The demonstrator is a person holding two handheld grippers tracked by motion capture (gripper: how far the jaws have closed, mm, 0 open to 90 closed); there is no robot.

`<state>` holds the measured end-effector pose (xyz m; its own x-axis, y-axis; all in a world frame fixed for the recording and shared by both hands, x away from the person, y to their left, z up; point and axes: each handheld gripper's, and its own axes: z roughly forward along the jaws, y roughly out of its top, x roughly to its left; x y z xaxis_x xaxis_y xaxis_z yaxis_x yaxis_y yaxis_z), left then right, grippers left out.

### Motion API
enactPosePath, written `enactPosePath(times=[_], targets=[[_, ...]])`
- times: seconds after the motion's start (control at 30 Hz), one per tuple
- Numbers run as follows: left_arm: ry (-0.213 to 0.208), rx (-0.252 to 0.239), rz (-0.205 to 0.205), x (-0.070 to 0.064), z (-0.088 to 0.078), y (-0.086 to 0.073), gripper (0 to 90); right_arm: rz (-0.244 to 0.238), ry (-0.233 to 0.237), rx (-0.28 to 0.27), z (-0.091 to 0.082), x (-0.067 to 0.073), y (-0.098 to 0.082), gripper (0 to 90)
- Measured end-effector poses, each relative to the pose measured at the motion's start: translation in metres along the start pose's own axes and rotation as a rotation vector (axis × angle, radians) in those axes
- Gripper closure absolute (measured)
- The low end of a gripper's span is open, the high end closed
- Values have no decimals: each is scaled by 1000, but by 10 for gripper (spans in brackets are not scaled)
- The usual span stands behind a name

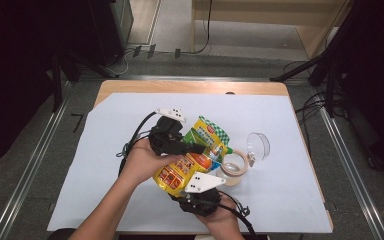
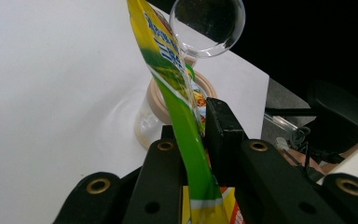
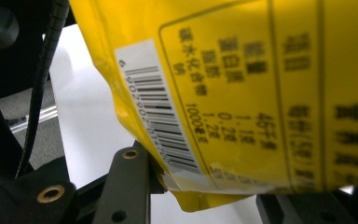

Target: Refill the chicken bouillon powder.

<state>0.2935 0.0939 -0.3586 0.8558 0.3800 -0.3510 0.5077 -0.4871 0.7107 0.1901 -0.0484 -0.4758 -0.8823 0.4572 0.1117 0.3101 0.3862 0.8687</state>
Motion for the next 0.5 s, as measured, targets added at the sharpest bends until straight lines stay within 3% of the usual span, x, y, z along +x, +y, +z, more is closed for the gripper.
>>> enactPosePath(times=[0.5], targets=[[-38,56,-14,-2,14,10,785,-1,7,-29,-7,5,4,634]])
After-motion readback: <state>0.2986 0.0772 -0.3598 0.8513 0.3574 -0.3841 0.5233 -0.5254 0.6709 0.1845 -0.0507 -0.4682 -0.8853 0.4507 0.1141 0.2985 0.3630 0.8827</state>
